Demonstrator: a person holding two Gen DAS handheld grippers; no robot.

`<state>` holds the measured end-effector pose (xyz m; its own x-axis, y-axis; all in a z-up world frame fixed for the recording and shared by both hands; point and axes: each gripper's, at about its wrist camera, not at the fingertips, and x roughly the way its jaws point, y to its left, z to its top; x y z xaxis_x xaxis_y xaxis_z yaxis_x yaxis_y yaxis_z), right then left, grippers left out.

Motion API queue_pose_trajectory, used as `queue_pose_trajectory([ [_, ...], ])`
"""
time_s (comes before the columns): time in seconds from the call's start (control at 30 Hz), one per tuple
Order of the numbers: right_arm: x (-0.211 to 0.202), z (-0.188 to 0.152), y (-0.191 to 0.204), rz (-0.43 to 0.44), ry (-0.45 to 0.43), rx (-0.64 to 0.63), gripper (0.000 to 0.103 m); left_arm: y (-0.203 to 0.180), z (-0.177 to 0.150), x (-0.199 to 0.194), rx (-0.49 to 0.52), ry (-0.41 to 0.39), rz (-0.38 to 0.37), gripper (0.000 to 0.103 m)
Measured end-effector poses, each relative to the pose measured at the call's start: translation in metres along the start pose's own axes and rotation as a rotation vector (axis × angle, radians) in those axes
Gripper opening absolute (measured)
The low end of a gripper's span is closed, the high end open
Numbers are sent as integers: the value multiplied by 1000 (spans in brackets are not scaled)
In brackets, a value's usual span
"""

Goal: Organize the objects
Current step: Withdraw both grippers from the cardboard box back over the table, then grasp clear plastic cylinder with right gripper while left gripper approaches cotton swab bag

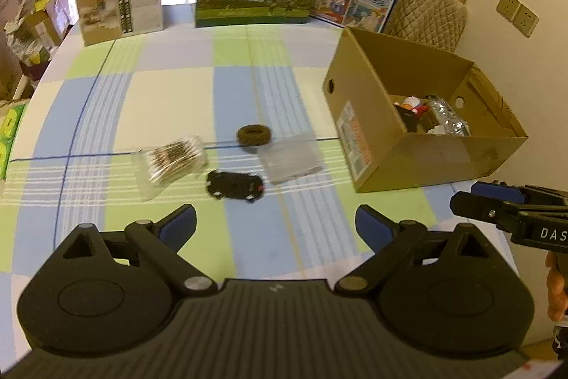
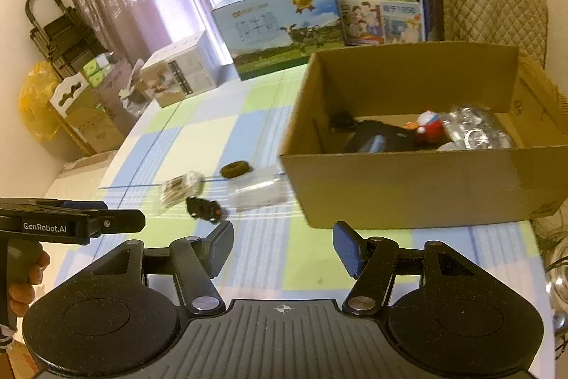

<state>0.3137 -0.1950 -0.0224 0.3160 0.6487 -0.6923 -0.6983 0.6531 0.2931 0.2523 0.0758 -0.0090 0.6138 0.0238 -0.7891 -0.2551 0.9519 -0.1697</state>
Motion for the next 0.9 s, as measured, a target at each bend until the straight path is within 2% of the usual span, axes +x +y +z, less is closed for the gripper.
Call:
queue_pose_trajectory([
  [0.37, 32, -11, 42, 21, 37, -17, 59, 45, -13, -7, -32, 17, 23, 96],
  [0.63, 67, -16, 71, 36, 77, -53, 59, 71, -19, -3, -49, 34, 67, 96],
  [0.77, 85, -16, 83, 28, 89, -78, 59, 84, -20, 0, -63, 39, 91, 96],
  [0.9, 103, -8, 88, -25, 60, -105, 59, 94, -16, 7, -63, 35, 119, 96],
])
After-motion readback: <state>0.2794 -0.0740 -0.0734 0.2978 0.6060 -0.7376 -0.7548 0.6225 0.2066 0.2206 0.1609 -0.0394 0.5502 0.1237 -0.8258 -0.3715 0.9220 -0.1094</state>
